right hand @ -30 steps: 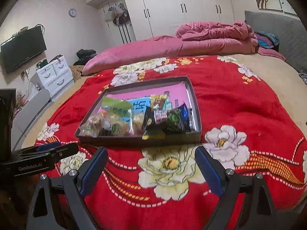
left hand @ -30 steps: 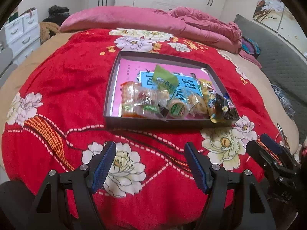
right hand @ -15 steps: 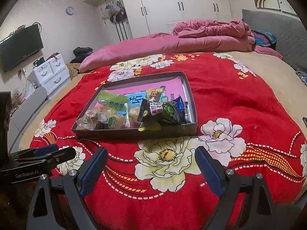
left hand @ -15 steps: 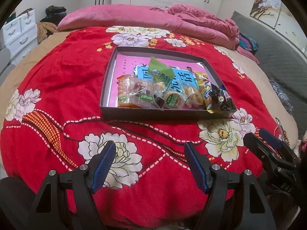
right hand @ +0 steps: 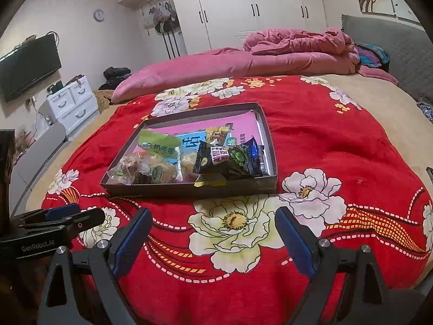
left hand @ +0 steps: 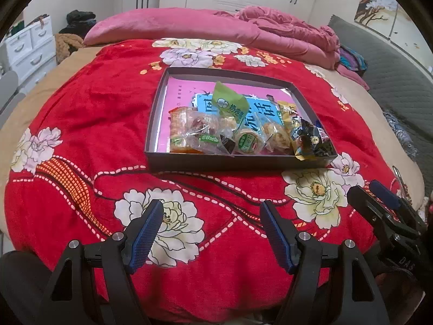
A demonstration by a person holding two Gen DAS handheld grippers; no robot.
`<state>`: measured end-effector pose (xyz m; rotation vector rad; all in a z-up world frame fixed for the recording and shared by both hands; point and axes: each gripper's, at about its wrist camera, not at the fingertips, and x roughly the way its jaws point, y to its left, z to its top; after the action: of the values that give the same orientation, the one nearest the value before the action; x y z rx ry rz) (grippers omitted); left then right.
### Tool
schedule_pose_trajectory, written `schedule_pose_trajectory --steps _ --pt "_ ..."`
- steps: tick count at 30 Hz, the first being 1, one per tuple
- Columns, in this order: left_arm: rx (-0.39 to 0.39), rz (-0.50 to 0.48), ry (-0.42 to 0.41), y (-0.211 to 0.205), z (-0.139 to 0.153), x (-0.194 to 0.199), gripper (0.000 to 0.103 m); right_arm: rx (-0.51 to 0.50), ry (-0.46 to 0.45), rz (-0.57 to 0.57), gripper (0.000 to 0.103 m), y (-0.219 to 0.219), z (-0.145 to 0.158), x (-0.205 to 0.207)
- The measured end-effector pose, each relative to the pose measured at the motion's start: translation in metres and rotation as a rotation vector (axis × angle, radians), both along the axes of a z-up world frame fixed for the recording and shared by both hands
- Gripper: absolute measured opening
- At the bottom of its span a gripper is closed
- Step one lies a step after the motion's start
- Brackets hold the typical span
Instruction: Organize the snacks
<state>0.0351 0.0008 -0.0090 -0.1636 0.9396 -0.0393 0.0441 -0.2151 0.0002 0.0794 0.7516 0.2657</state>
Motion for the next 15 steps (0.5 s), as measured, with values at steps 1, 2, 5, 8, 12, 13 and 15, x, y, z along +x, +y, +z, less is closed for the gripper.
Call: schedule_pose_trajectory --steps 1,2,5,8,12,13,15 --pt "0.003 0.0 0.0 -0.0002 0.0001 0.0001 0.075 0.0 0.0 -0.001 0.092 -0.0002 -0.0001 0.0001" --pt "0.004 0.0 0.001 -0.0005 0.0001 0.0002 0.075 0.0 0.001 -0.001 0.092 -0.0005 -0.0002 0.0002" --pt "0.004 0.0 0.005 -0.0006 -0.0002 0.0002 0.075 -0.002 -0.002 -0.001 0.092 -0.0006 -0.0001 0.0003" --pt "0.005 0.003 0.006 0.0002 -0.0002 0.0003 0.075 -0.005 -0.007 0.0 0.092 -0.0007 -0.0002 0.0005" --pt "0.003 0.006 0.006 0.0007 -0.0003 0.0006 0.075 -0.004 -0.005 -0.002 0.092 -0.0009 0.0002 0.0005" --pt "0.004 0.007 0.006 0.0005 -0.0005 0.0004 0.075 -0.004 -0.006 -0.002 0.092 -0.0008 0.0003 0.0005" --pt "0.004 0.008 0.005 0.0007 -0.0003 0.0004 0.075 -0.005 -0.006 -0.002 0.092 -0.0007 0.0 0.0"
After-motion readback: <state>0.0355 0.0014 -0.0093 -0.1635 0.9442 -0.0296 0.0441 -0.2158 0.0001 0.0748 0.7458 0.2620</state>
